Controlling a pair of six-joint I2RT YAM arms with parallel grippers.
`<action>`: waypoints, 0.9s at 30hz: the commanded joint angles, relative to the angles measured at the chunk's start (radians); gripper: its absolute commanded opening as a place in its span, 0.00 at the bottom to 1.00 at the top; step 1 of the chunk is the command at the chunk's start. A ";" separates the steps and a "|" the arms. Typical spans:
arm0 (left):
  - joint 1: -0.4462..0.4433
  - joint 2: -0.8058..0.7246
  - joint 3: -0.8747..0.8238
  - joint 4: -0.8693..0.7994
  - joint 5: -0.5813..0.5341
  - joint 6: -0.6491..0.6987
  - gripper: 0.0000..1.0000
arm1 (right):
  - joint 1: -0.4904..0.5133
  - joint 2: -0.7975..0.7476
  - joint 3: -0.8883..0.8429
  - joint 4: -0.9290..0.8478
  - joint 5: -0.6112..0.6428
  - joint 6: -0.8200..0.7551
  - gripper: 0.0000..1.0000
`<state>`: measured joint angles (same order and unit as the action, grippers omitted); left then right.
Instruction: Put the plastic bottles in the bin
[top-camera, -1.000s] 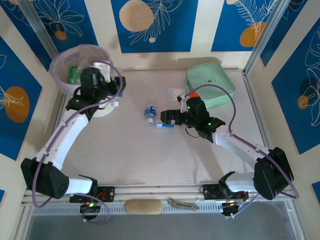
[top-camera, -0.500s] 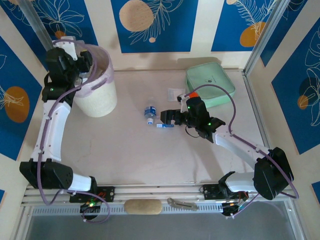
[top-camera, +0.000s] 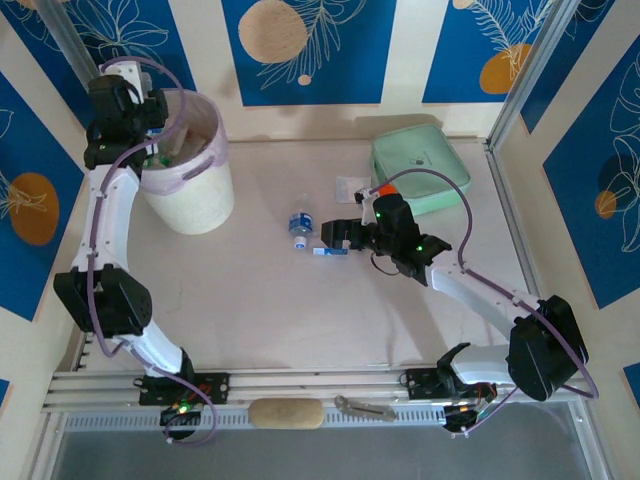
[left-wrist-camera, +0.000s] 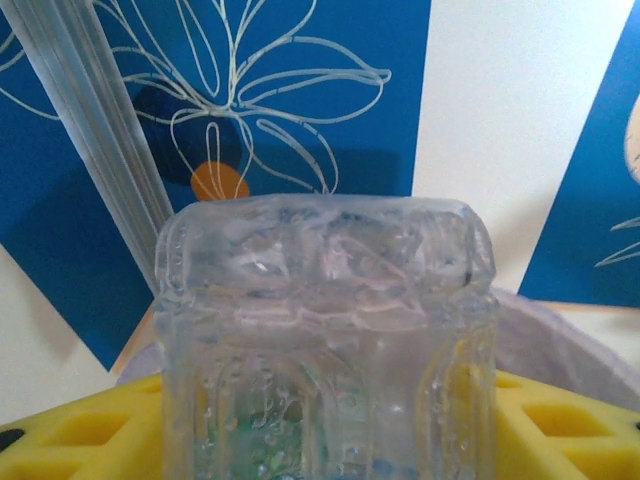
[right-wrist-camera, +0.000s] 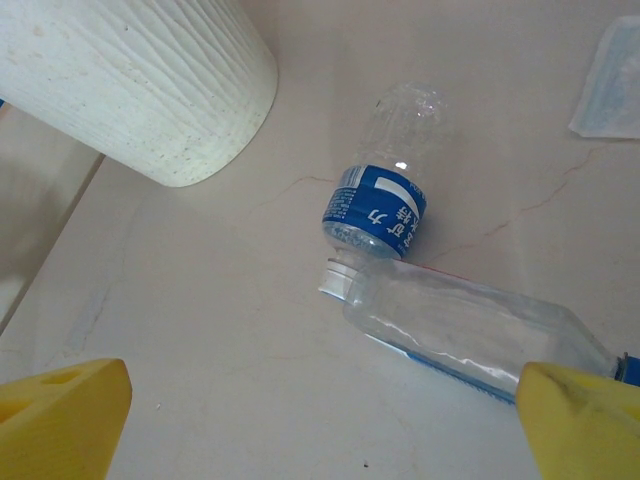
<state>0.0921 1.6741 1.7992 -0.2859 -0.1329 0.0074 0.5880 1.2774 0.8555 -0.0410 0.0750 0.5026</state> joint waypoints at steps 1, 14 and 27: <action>0.011 0.033 0.049 -0.053 -0.023 0.039 0.63 | 0.001 -0.027 -0.007 0.003 -0.007 0.010 0.99; 0.011 0.052 0.064 -0.102 -0.006 0.004 0.99 | 0.003 -0.028 0.000 -0.004 -0.006 0.007 0.99; 0.006 -0.090 0.004 -0.060 0.133 -0.140 1.00 | 0.004 -0.026 -0.003 -0.004 -0.005 0.009 0.99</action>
<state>0.0937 1.6585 1.8210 -0.3809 -0.0689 -0.0658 0.5880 1.2774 0.8555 -0.0418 0.0750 0.5026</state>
